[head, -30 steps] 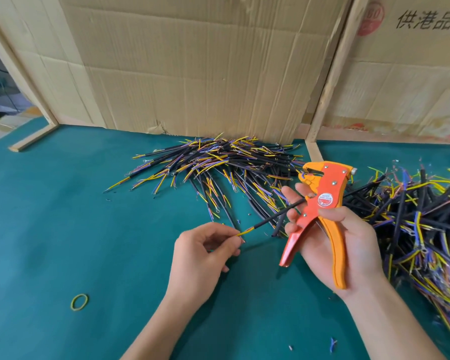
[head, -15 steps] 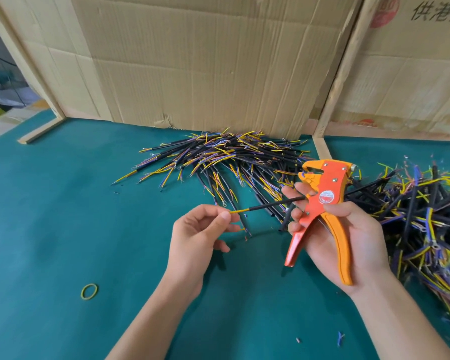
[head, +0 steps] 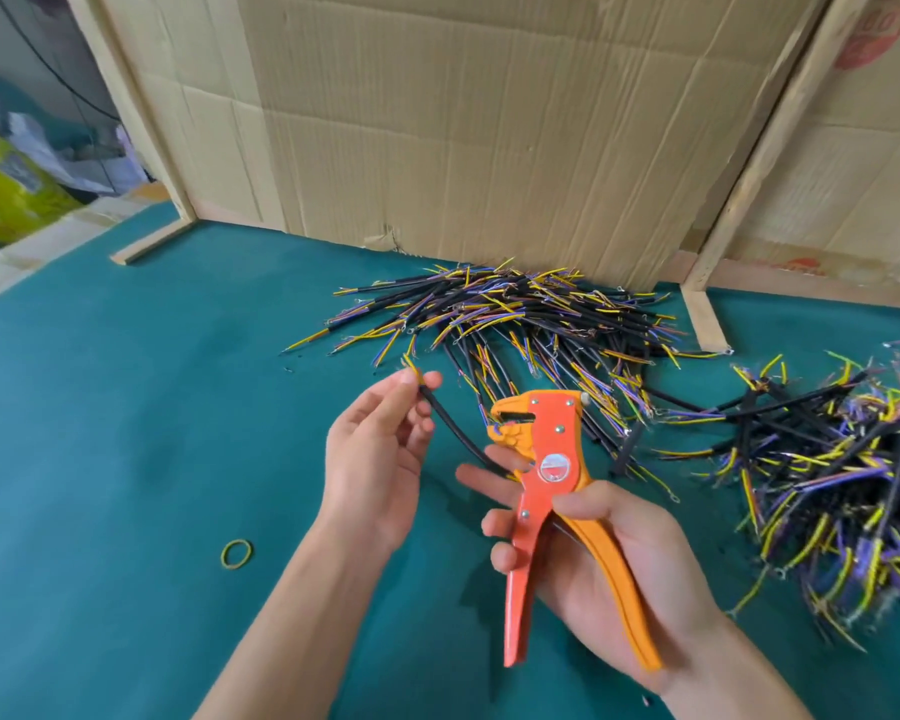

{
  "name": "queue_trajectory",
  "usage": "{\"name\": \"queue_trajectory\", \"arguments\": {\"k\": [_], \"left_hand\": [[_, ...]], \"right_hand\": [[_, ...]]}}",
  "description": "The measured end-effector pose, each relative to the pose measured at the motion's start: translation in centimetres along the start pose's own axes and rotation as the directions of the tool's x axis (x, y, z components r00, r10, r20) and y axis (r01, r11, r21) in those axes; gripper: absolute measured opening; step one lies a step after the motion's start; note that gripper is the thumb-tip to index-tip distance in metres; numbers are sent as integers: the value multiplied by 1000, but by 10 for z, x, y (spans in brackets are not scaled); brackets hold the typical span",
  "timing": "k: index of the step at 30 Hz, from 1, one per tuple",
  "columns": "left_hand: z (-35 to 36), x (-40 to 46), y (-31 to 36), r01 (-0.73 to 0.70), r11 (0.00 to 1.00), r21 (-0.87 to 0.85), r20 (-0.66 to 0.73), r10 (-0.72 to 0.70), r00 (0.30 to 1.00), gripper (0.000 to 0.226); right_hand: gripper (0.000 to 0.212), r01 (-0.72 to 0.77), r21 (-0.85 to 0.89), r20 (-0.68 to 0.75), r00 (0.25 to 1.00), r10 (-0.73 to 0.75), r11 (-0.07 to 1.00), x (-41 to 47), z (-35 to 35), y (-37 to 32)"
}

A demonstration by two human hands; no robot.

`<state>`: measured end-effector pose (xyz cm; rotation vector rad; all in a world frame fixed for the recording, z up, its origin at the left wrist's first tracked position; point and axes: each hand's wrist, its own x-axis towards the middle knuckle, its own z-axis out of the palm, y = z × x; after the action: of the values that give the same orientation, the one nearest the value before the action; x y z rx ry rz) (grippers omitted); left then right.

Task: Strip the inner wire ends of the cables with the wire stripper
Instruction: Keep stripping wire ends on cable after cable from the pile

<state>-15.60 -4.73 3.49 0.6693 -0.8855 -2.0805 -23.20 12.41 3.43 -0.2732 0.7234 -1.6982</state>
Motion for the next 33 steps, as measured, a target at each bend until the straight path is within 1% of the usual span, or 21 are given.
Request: {"name": "queue_trajectory", "arguments": {"k": [3, 7, 9, 11, 13, 15, 17, 19, 21, 24, 26, 28, 30, 33], "left_hand": [[3, -4, -2, 15, 995, 103, 15, -17, 1000, 12], [5, -7, 0, 37, 996, 84, 19, -39, 999, 12], [4, -6, 1, 19, 993, 113, -4, -18, 1000, 9], [3, -4, 4, -32, 986, 165, -33, 38, 999, 7], [0, -1, 7, -72, 975, 212, -51, 85, 995, 8], [0, -2, 7, -99, 959, 264, -24, 110, 994, 7], [3, -5, 1, -126, 935, 331, 73, 108, 992, 7], [7, -11, -9, -132, 903, 409, 184, 60, 981, 6], [11, -16, -20, -124, 868, 481, 260, -6, 966, 7], [14, -23, -29, -109, 837, 537, 330, -90, 940, 12], [16, -26, -30, -76, 845, 529, 343, -131, 930, 14], [17, -26, -28, -17, 873, 487, 329, -165, 930, 18], [16, -25, -25, 35, 890, 454, 327, -203, 923, 19], [17, -26, -25, 108, 901, 421, 372, -280, 885, 19]], "right_hand": [[59, -45, -11, 40, 998, 45, 999, -1, 1, 1], [64, -145, -152, 126, 978, 165, 978, 0, -1, 2], [64, -184, -191, 121, 970, 209, 964, -1, -5, -2], [66, -218, -211, 56, 971, 234, 953, -3, -13, -9], [72, -202, -201, -37, 979, 199, 958, -4, -22, -16], [75, -114, -179, -73, 992, 102, 977, -3, -27, -22], [75, 8, -161, -68, 998, -19, 987, -2, -32, -28], [69, 113, -152, -27, 993, -119, 982, -1, -35, -32], [66, 179, -167, -6, 983, -182, 970, 0, -37, -33], [68, 189, -210, -18, 980, -197, 959, 1, -37, -30], [69, 180, -244, -34, 981, -193, 953, 1, -36, -30], [66, 173, -279, -63, 978, -198, 945, -1, -34, -31], [60, 179, -263, -68, 977, -203, 948, -4, -31, -32], [54, 205, -209, -58, 973, -222, 956, -5, -26, -33]]}}
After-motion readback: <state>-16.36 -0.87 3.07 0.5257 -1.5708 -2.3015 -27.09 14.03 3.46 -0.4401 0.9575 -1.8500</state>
